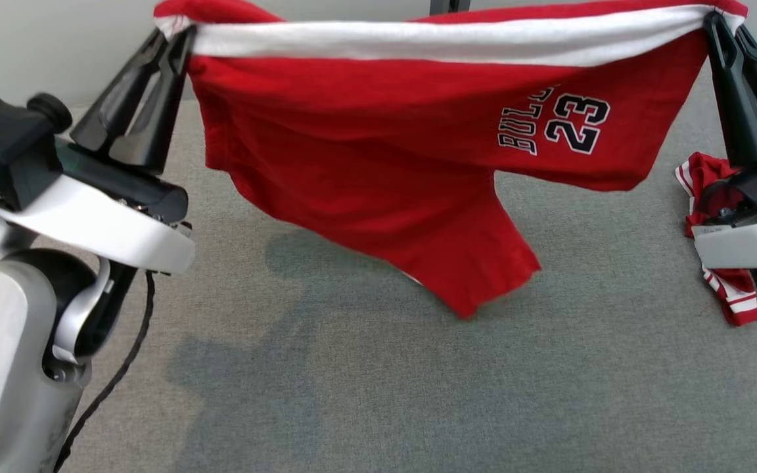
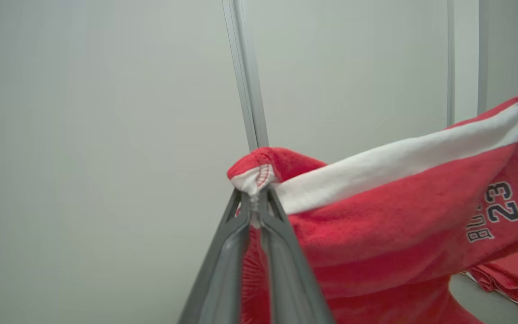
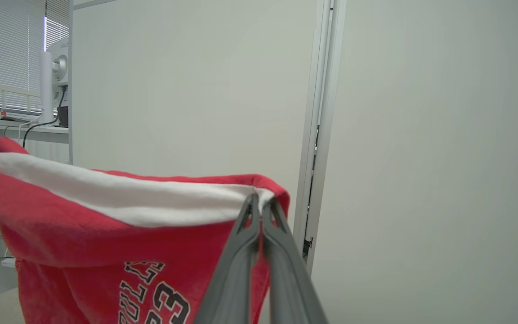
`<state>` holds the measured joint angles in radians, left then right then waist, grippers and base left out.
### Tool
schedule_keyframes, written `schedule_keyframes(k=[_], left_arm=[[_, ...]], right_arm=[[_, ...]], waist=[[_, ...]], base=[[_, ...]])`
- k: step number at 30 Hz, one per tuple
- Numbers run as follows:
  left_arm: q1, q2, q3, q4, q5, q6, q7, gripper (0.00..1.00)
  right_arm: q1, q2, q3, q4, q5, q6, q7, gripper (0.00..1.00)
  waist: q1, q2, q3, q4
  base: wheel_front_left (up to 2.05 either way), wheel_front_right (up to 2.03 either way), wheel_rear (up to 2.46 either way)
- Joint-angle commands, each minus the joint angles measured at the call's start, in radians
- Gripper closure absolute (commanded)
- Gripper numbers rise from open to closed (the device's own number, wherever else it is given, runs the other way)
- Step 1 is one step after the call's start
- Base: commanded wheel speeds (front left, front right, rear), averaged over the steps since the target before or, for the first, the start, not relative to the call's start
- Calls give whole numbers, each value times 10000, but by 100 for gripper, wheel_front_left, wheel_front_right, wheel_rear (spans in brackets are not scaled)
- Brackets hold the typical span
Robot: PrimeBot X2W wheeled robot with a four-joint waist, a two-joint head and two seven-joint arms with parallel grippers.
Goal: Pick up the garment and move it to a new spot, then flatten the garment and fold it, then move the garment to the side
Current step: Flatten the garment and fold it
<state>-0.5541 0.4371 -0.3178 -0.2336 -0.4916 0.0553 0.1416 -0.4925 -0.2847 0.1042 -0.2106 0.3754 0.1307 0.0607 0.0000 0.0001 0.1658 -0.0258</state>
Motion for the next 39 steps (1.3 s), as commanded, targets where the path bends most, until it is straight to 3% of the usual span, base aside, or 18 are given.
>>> schedule_keyframes(k=[1,7,12,19,24,29,33,39], left_arm=[[-128,12,71,51,-18,37,-35,100],[-981,-251,164,674,-245,-153,-345,100],[-2566,-599,198,1675,-409,-652,-758,100],[-5498,-1370,182,4350,-315,-1202,-1978,100],[-7104,-1834,-11,6751,-214,-1544,-3103,100],[-7459,-2313,-151,9538,-583,-1736,-3547,100],[-6861,-2744,-153,11468,-881,-1787,-3826,100],[-5938,-3195,-227,13313,-848,-1803,-4041,100]], right_arm=[[-96,-44,-6,50,69,3,0,100],[-1049,-48,74,892,561,3,-198,100],[-2843,-211,453,2061,976,3,-352,100],[-6227,-91,1278,4510,1276,3,-1316,100],[-8068,423,1909,6709,1460,3,-2088,100],[-8590,1122,2879,9098,1870,3,-2340,100],[-8070,1567,3855,10564,2300,3,-2590,100],[-7097,1904,4659,11801,3362,3,-2966,100]], waist=[[0,-1,13,-19],[0,-1,537,-178],[0,-1,1313,-222],[0,-1,2198,-122],[0,-1,2614,-69],[0,-1,2793,-50],[0,-1,2883,-92],[0,-1,3001,-41]], base=[[0,0,0],[0,0,0],[0,0,0],[0,0,0],[0,0,0],[0,0,0],[0,0,0],[0,0,0]])
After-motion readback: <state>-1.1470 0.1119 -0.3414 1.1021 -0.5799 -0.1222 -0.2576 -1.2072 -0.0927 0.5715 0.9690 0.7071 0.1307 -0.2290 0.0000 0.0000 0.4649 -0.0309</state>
